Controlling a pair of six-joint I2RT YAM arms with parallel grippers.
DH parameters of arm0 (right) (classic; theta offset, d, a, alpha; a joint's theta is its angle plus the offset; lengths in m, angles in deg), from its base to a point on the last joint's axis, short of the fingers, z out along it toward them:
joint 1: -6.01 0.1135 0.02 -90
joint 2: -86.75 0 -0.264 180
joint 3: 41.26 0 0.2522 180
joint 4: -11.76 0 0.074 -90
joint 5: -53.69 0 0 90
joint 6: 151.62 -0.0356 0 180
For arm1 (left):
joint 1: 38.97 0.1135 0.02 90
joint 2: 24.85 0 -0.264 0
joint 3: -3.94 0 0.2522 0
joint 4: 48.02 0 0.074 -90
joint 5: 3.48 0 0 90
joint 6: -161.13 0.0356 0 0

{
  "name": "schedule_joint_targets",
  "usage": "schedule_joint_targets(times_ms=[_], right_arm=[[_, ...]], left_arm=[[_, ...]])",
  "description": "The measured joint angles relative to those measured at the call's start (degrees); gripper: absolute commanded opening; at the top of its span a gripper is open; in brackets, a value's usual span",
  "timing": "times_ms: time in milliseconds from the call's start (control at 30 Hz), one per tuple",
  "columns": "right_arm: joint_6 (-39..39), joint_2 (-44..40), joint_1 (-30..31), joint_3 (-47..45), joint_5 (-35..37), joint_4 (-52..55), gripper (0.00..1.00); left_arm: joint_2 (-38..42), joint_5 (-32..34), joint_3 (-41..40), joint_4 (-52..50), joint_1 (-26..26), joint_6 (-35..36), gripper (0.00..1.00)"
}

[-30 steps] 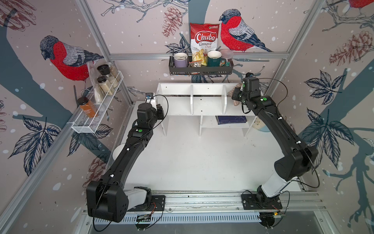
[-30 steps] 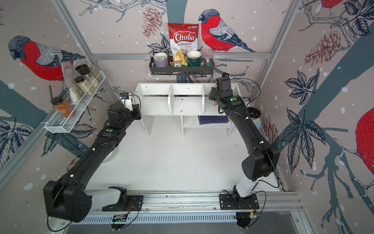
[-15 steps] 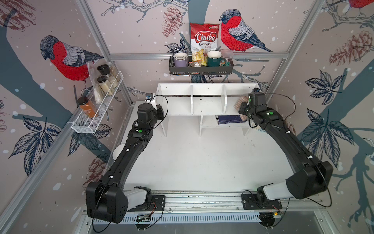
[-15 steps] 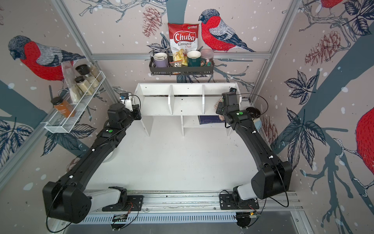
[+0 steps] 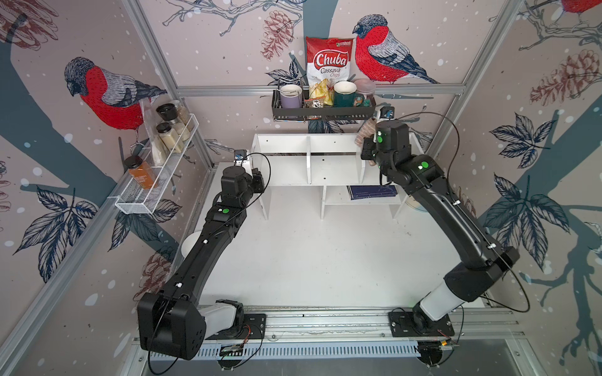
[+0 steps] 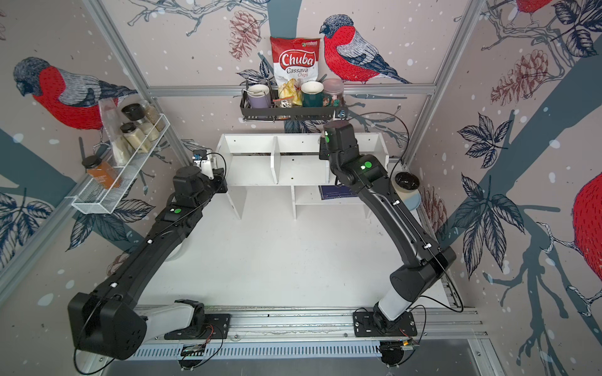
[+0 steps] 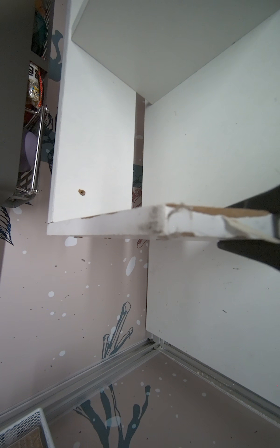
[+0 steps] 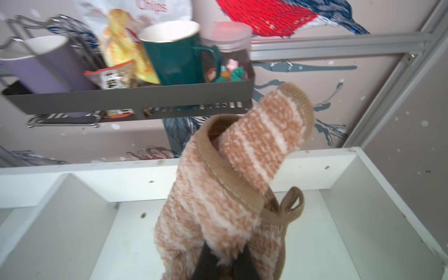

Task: Wipe the bookshelf clean with a cloth
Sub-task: Wipe the dust from the shelf.

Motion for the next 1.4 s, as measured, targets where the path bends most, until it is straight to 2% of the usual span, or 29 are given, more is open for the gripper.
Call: schedule_joint_targets(times_ms=[133, 233, 433, 633, 700, 833, 967, 1067, 1233, 1400], right_arm=[[1.8, 4.2, 8.1, 4.1, 4.3, 0.0, 0.0], [0.8, 8.2, 10.8, 5.4, 4.9, 0.2, 0.0], [-7.0, 11.5, 9.6, -0.6, 4.6, 2.7, 0.0], [-13.9, 11.2, 5.0, -5.4, 1.5, 5.4, 0.0], [-14.9, 11.9, 3.8, -3.9, 1.3, 6.7, 0.0], [-14.8, 17.5, 2.9, 4.7, 2.5, 9.3, 0.0], [-12.2, 22.9, 3.3, 12.3, 3.0, 9.9, 0.0], [-10.4, 23.3, 4.0, 13.6, 2.0, 8.0, 0.0], [-10.1, 21.4, 4.1, 9.1, -3.7, 2.1, 0.0], [-12.0, 15.2, 4.0, -2.4, -9.7, -1.8, 0.0]], left_arm=[[0.0, 0.0, 0.0, 0.0, 0.0, 0.0, 0.0], [0.0, 0.0, 0.0, 0.0, 0.0, 0.0, 0.0], [0.0, 0.1, 0.0, 0.0, 0.0, 0.0, 0.0], [0.0, 0.1, 0.0, 0.0, 0.0, 0.0, 0.0], [0.0, 0.1, 0.0, 0.0, 0.0, 0.0, 0.0], [0.0, 0.1, 0.0, 0.0, 0.0, 0.1, 0.0], [0.2, 0.1, 0.0, -0.2, 0.0, 0.1, 0.0], [0.2, 0.1, 0.0, -0.3, 0.0, 0.1, 0.0], [0.4, 0.1, 0.0, -0.5, 0.0, 0.1, 0.0], [0.5, 0.1, 0.0, -0.9, 0.0, 0.0, 0.0]])
